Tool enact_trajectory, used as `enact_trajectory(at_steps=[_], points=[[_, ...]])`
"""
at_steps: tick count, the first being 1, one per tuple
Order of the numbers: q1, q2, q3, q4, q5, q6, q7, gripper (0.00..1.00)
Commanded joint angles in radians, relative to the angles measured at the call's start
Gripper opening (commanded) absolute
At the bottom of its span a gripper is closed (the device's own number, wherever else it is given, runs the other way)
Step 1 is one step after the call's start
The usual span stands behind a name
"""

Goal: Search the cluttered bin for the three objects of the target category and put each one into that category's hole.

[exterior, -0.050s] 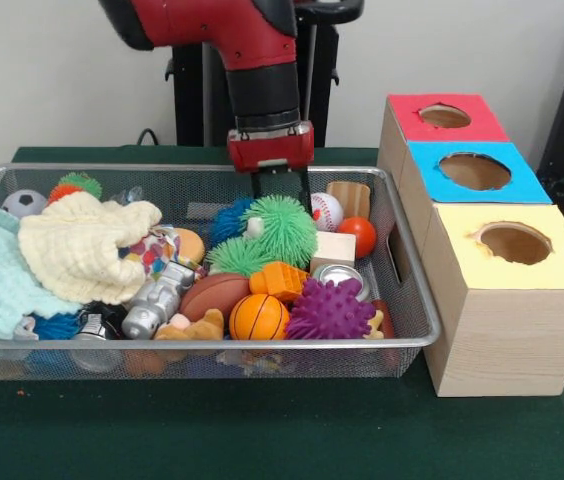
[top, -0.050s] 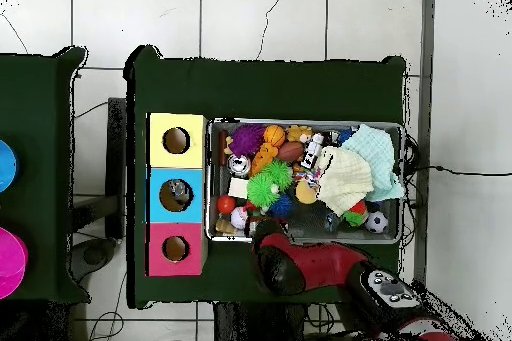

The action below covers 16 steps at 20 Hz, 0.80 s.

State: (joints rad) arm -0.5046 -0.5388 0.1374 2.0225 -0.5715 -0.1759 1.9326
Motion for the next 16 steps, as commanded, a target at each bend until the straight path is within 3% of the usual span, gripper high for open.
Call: enact_trajectory(at_steps=[1, 9, 16], points=[[0.093, -0.122, -0.170, -0.011, 0.080, 0.189, 0.104, 1.00], [0.041, -0.192, -0.096, 0.038, 0.075, 0.242, 0.104, 1.00], [0.093, -0.185, -0.184, 0.015, 0.065, 0.224, 0.116, 1.00]])
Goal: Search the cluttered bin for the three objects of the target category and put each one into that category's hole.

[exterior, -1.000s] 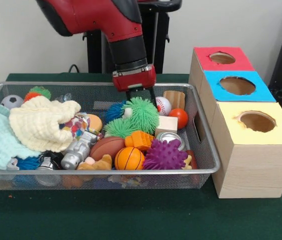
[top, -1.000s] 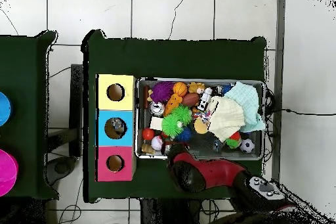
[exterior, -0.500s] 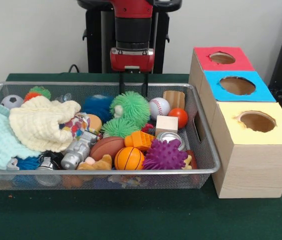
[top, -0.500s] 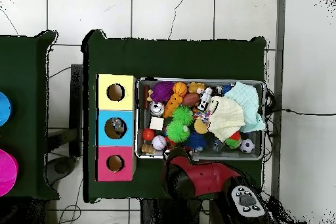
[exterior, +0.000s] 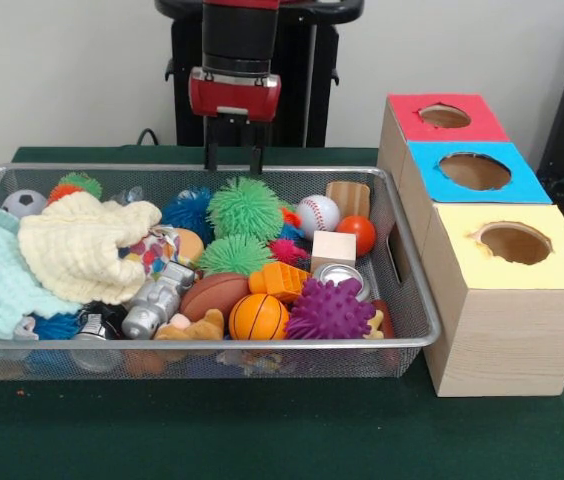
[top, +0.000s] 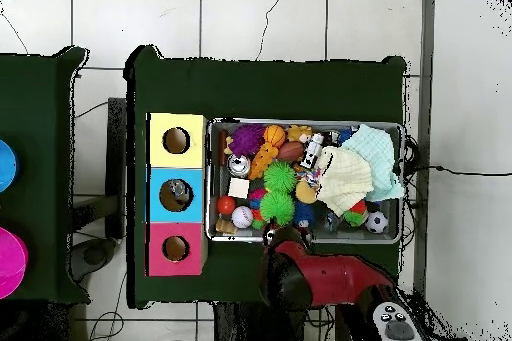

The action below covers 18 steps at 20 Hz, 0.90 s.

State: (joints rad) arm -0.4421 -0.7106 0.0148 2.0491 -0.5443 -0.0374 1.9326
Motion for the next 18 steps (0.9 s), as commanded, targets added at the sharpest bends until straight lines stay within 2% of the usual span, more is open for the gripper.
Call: enact_trajectory(at_steps=[1, 4, 11, 18], points=[[0.041, -0.013, -0.081, -0.012, 0.034, 0.085, 0.116, 1.00], [0.042, -0.016, -0.106, -0.024, 0.033, 0.108, 0.104, 1.00], [0.045, 0.138, -0.210, -0.118, 0.015, 0.027, 0.108, 1.00], [0.072, 0.199, -0.271, -0.149, 0.024, -0.045, 0.120, 1.00]])
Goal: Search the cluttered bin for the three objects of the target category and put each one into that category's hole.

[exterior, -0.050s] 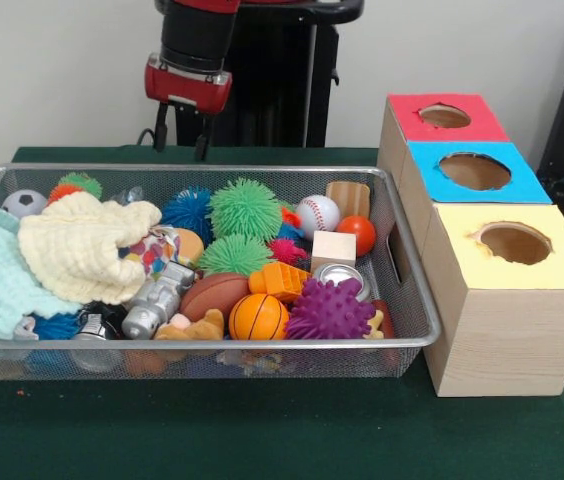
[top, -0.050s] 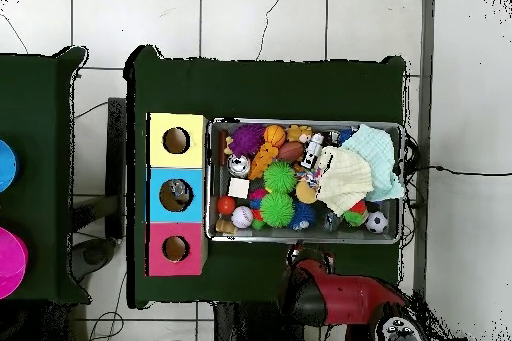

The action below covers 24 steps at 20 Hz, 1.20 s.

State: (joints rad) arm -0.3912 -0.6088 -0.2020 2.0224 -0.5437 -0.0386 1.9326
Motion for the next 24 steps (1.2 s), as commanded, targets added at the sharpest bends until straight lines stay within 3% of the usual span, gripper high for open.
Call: enact_trajectory(at_steps=[1, 9, 14, 18, 24], points=[[0.023, 0.102, -0.059, -0.124, 0.025, -0.052, 0.121, 1.00], [0.052, 0.129, -0.112, -0.141, 0.031, -0.129, 0.120, 1.00], [0.038, 0.111, -0.107, -0.151, 0.019, -0.122, 0.098, 1.00], [0.009, 0.061, -0.065, -0.144, 0.004, -0.077, 0.078, 1.00], [-0.073, -0.004, 0.067, -0.154, 0.001, 0.080, 0.007, 1.00]])
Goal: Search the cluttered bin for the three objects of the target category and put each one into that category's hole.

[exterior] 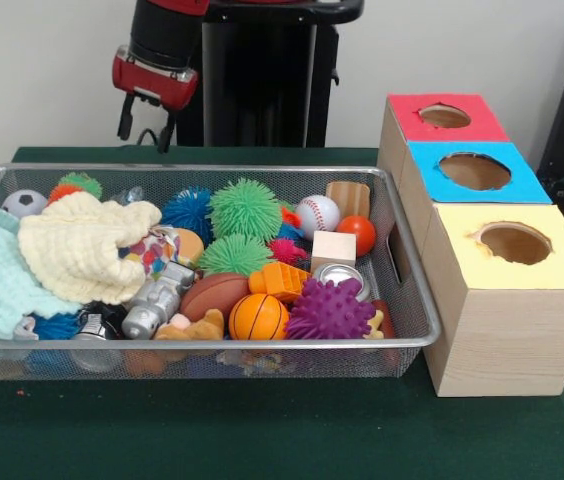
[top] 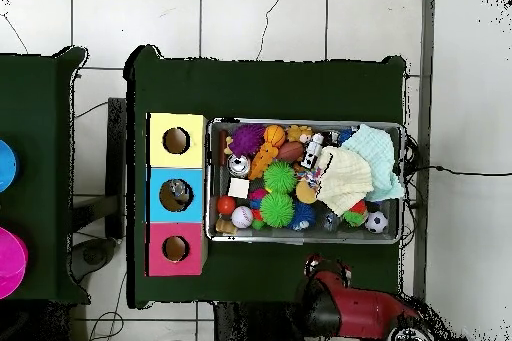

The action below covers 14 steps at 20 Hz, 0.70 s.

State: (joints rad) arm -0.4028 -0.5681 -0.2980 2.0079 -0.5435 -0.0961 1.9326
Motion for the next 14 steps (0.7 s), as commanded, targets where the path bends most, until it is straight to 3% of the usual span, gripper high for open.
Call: enact_trajectory(at_steps=[1, 14], points=[[-0.066, -0.041, 0.170, -0.143, -0.001, 0.135, 0.007, 1.00], [-0.075, 0.038, 0.192, -0.168, -0.016, 0.042, 0.050, 1.00]])
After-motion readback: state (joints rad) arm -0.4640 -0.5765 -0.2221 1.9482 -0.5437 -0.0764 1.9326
